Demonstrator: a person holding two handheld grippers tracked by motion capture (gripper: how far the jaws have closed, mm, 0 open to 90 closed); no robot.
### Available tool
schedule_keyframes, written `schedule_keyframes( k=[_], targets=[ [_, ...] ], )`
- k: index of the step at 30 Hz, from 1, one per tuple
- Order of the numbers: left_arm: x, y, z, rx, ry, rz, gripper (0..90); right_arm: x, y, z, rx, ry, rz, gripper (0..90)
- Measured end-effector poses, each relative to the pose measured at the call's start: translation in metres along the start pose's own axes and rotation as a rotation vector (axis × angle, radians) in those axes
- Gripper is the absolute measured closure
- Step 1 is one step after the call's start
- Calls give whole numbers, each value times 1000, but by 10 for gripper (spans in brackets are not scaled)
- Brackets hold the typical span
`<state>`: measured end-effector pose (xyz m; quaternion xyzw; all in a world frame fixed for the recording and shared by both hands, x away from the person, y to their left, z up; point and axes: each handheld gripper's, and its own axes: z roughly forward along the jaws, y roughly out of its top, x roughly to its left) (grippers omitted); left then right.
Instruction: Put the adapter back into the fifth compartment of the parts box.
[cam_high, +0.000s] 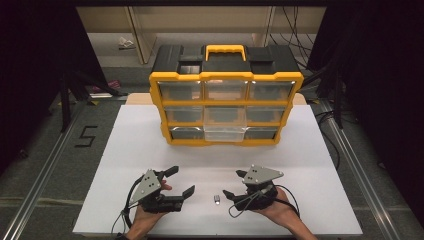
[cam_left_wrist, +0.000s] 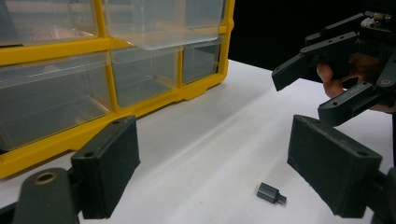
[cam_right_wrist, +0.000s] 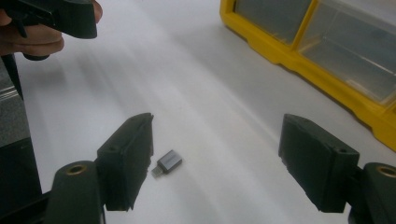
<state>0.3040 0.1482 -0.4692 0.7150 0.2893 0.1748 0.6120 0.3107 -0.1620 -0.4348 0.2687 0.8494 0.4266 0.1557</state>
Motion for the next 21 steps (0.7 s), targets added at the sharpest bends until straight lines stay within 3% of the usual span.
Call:
schedule_keyframes(
  k=[17, 21],
  targets=[
    [-2, -1, 2, 15, -10, -5, 165, 3, 13, 20, 96, 14, -29, 270],
    [-2, 0, 1, 7, -11, 14, 164, 6, 17, 25, 121, 16, -33, 270]
  ],
)
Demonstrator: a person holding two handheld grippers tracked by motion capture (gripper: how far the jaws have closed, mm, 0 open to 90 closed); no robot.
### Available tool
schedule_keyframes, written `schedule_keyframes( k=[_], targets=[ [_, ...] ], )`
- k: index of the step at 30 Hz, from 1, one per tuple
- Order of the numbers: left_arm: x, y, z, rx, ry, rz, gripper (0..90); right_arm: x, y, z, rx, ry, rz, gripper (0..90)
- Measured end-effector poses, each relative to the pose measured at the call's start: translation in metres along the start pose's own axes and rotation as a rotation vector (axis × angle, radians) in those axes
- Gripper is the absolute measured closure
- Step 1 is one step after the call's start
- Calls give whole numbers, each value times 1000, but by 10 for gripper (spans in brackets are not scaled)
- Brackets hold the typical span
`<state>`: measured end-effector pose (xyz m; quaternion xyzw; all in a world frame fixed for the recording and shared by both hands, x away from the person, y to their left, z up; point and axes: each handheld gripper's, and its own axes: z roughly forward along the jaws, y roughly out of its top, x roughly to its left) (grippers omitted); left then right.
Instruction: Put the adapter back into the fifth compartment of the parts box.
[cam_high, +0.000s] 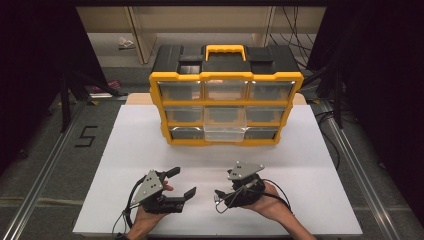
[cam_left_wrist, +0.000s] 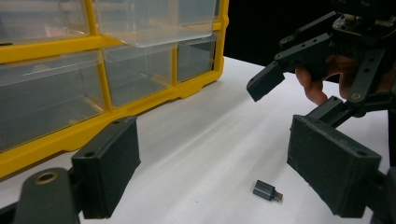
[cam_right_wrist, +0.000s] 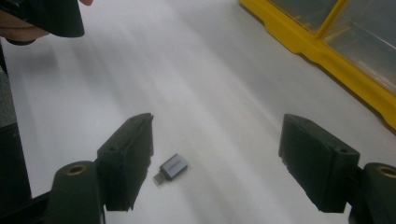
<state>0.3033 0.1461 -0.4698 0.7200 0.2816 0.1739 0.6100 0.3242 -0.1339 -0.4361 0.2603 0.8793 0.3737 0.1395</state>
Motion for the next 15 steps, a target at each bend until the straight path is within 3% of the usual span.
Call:
schedule_keyframes(
  k=[15],
  targets=[
    [0, 0, -1, -1, 10, -3, 165, -1, 2, 23, 100, 11, 1, 288]
  ],
)
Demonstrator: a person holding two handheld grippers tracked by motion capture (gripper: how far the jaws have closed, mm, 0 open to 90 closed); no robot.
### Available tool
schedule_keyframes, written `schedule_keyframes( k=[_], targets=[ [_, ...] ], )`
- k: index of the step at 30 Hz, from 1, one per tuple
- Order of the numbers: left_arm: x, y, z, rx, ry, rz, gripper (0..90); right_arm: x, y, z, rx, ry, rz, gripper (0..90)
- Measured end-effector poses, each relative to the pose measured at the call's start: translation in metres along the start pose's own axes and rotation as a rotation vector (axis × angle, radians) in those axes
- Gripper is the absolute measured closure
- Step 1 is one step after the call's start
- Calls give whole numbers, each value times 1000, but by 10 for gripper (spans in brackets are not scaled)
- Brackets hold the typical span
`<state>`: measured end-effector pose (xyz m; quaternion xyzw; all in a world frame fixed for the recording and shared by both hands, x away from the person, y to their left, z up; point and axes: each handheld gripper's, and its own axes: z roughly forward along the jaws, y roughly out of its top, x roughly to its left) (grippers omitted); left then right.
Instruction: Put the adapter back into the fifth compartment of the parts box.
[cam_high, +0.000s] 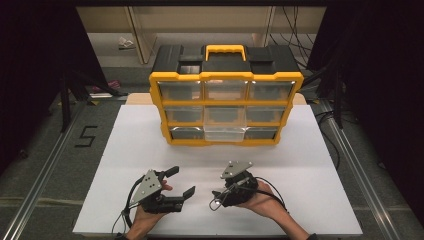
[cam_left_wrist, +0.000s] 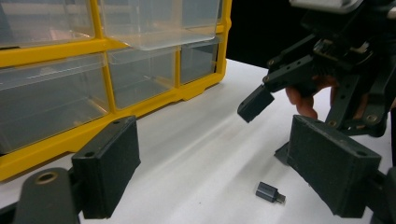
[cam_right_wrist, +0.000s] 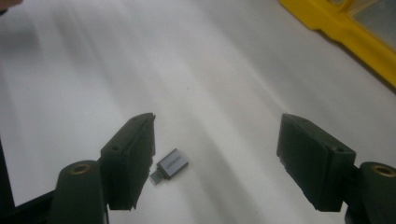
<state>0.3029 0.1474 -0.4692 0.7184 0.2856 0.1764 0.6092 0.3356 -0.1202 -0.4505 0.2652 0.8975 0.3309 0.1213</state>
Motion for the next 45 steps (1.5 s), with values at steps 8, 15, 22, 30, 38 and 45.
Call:
schedule_keyframes(
  k=[8, 15, 22, 30, 38, 45],
  targets=[
    [0, 0, 0, -5, -4, 11, 166, 3, -2, 14, 69, 2, -14, 305],
    [0, 0, 0, -3, -4, 13, 167, 4, -2, 21, 98, 13, -17, 343],
    [0, 0, 0, -2, -6, 15, 169, 7, -2, 28, 120, 17, -31, 358],
    [-2, 0, 0, 5, -19, -4, 172, 7, -4, 31, 155, 28, -42, 424],
    [-2, 0, 0, 7, -20, -6, 178, 6, -4, 29, 181, 45, -39, 475],
    [-2, 0, 0, 9, -19, -5, 180, 7, -4, 29, 193, 80, -40, 594]
  ],
)
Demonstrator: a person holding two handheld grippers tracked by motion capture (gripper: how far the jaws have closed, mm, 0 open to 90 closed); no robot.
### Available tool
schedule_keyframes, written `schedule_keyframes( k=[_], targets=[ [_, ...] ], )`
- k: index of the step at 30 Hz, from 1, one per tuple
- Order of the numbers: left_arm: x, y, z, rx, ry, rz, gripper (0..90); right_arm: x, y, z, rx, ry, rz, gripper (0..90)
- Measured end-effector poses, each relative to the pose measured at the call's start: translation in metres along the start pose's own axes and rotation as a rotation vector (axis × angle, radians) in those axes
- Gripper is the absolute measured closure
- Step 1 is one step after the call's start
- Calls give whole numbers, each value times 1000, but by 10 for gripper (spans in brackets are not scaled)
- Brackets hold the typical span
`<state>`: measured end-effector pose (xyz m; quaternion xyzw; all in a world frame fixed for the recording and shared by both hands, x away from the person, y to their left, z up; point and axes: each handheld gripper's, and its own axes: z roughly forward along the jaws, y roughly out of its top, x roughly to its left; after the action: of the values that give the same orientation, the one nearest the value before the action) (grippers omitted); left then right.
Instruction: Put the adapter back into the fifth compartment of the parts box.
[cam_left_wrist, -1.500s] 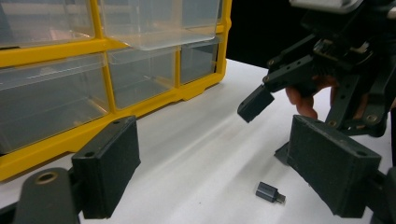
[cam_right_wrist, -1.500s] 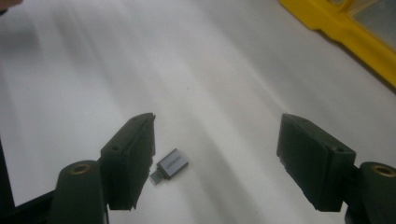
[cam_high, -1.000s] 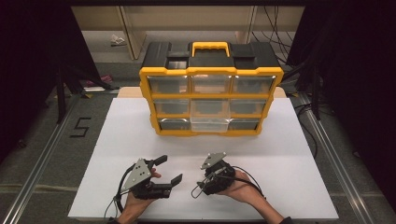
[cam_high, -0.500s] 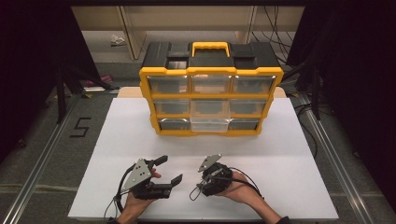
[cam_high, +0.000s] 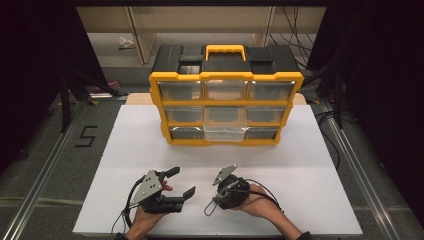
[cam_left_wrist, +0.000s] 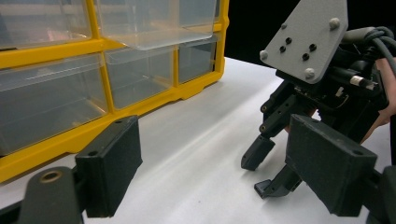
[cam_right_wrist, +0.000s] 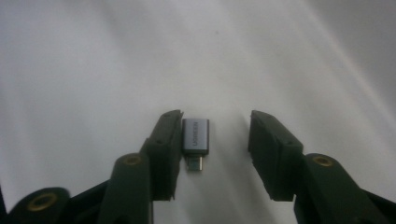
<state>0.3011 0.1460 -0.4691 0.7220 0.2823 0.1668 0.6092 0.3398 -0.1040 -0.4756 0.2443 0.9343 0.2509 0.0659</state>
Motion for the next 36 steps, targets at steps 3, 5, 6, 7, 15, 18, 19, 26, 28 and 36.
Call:
schedule_keyframes(
  k=[3, 5, 6, 7, 15, 18, 19, 26, 28, 36],
  targets=[
    [0, 0, 0, 0, 0, 0, 180, 1, 0, 0, 4, 5, -8, 629],
    [2, 1, 0, -6, 11, 22, 180, 2, 0, -1, 7, 17, -10, 682],
    [2, 1, 0, -6, 11, 22, 180, 2, 1, -1, 7, 23, -13, 700],
    [2, 1, 0, -6, 11, 22, 180, 2, 1, -1, 6, 28, -17, 720],
    [0, 0, 0, -2, 0, 0, 180, 3, 1, -2, -13, 33, -31, 759],
    [0, 0, 0, -2, -1, 0, 180, 0, 3, -9, -51, 24, -30, 760],
    [0, 0, 0, -2, -1, 0, 180, 0, 4, -13, -62, 22, -25, 760],
    [2, 1, 0, -8, 11, 23, 180, -5, 6, -28, -137, -10, -20, 760],
    [2, 1, 0, -9, 11, 23, 180, -5, 6, -29, -146, -15, -25, 760],
    [2, 1, 0, -11, 12, 24, 180, -8, 8, -40, -205, -38, -21, 760]
  ],
)
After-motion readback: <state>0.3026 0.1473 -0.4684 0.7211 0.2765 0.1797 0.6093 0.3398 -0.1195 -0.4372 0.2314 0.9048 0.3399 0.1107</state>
